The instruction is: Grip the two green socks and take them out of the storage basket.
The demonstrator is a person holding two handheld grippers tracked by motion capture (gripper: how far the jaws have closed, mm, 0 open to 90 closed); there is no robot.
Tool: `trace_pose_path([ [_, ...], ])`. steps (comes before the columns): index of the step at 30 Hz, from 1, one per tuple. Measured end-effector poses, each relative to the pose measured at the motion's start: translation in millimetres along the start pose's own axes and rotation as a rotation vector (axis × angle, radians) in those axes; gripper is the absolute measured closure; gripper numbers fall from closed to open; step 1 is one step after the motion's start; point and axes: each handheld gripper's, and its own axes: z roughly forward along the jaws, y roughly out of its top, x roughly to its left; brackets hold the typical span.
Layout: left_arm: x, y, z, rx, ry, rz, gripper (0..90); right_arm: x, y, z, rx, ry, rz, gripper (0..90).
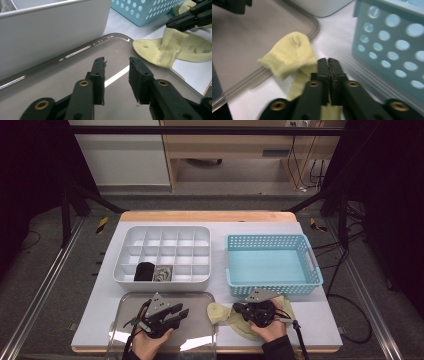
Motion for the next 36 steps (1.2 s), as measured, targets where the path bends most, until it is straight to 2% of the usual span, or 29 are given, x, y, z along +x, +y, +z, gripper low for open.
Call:
trace_pose_path([
  [1,-0.2,-0.1,0.5,0.001,-0.002,0.002,65.9,-3.0,-0.4,0.8,0.001,0.004,0.019,90.0],
  [3,-0.7,-0.8,1.6,0.008,-0.004,0.008,65.5,-9.0,-2.2,1.8,0.001,-0.029,0.067,90.0],
  [7,-1.5,-2.1,2.9,0.011,-0.008,0.022,66.5,-11.8,-4.2,2.1,0.0,-0.062,0.085,90.0],
  [10,-1.3,-3.2,3.2,0.008,-0.011,0.021,67.8,-14.9,-6.6,0.8,-0.004,-0.115,0.12,90.0],
  [12,-1.5,-3.8,3.5,0.007,-0.013,0.022,68.6,-17.3,-10.0,2.1,0.018,-0.132,0.127,90.0],
  [14,-1.8,-4.3,3.8,0.01,-0.016,0.023,69.0,-17.6,-11.0,3.3,0.022,-0.123,0.136,90.0],
  [18,-1.8,-4.8,3.2,0.008,-0.012,0.025,68.4,-16.4,-7.8,-5.4,-0.017,-0.128,0.123,86.5],
  [20,-1.2,-4.6,2.1,0.003,-0.008,0.024,67.4,-11.7,-4.8,-15.5,-0.056,-0.115,0.115,85.3],
  [21,-0.9,-4.5,1.9,0.0,-0.003,0.024,67.1,-9.0,-3.5,-17.8,-0.063,-0.109,0.109,84.6],
  [22,-0.4,-4.3,1.8,0.0,0.0,0.023,66.5,0.9,-0.2,-18.8,-0.062,-0.075,0.096,81.8],
  [23,-0.1,-4.2,1.6,-0.001,0.002,0.023,66.5,0.9,-0.2,-18.8,-0.062,-0.075,0.096,81.8],
  [25,0.4,-3.9,0.6,-0.002,0.005,0.021,65.4,12.9,2.4,-10.5,-0.038,-0.025,0.082,77.6],
  [27,1.2,-2.8,-0.8,0.002,0.005,0.016,64.2,22.7,3.0,-0.6,-0.011,0.0,0.067,74.1],
  [30,2.1,-1.4,-2.1,-0.001,0.005,0.007,62.3,28.8,0.4,11.8,0.03,-0.006,0.053,69.8],
  [32,2.8,-0.2,-3.1,-0.003,0.009,-0.002,61.2,29.7,-3.9,18.8,0.058,-0.015,0.052,71.3],
  [36,4.8,1.7,-4.7,-0.005,0.007,-0.016,61.1,30.9,-4.5,19.1,0.052,-0.022,0.037,73.1],
])
